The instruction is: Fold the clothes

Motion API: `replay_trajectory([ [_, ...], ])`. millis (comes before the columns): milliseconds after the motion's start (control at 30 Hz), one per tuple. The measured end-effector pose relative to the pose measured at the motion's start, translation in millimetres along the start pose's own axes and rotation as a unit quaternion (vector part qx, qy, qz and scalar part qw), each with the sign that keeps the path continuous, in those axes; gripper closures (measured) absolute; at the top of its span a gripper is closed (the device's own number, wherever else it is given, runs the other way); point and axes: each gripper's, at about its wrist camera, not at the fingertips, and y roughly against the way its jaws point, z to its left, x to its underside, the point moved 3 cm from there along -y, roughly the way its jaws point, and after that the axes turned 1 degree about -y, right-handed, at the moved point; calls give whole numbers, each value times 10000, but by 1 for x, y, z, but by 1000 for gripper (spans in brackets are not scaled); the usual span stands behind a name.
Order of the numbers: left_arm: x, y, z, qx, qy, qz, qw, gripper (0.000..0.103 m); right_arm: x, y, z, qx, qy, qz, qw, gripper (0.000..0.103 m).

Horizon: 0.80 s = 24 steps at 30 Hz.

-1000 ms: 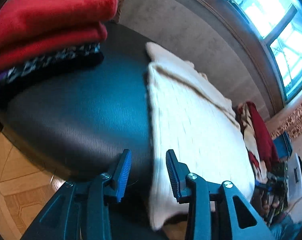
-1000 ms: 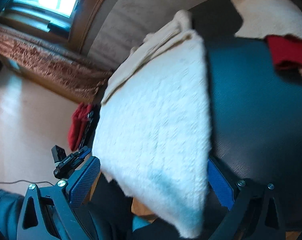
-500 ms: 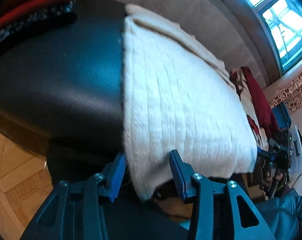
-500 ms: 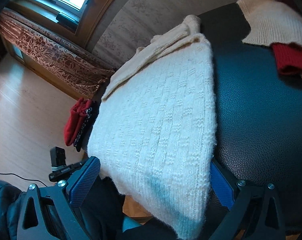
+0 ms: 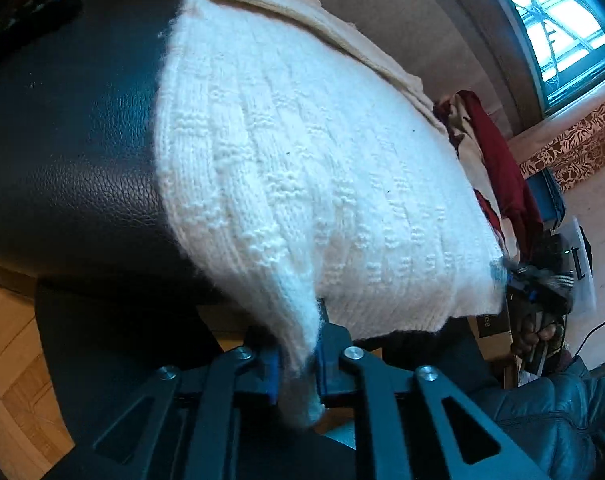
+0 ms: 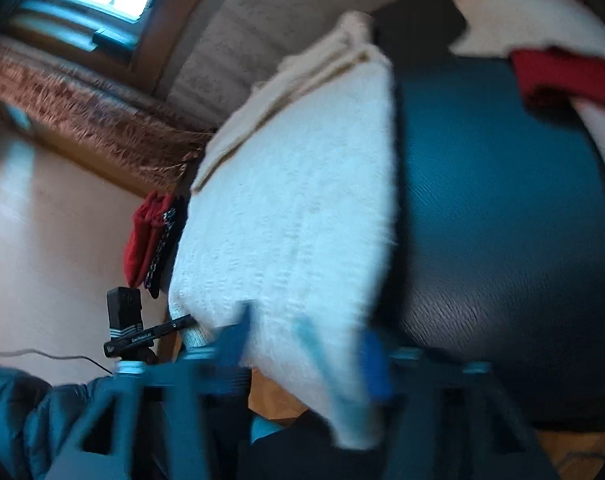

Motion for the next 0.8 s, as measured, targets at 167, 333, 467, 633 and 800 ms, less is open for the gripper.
replay_trajectory([
  [167,-4,19,0,80,-79,-141,9998,94,9,-6,-4,-77,-169,58,9998,94],
  [333,0,42,5,243,-48,-200,9995,95,18,-7,15,155,187,336,9991,94],
  [467,4,72,15,650,274,-433,9966,95,27,3,36,-56,250,282,9993,94],
  [633,-14,107,12,1420,486,-990,9837,95,18,20,74,-764,357,-43,9964,94],
  [800,-59,116,-2,1750,349,-1467,9729,95,-21,23,98,-1147,429,-440,9915,94],
])
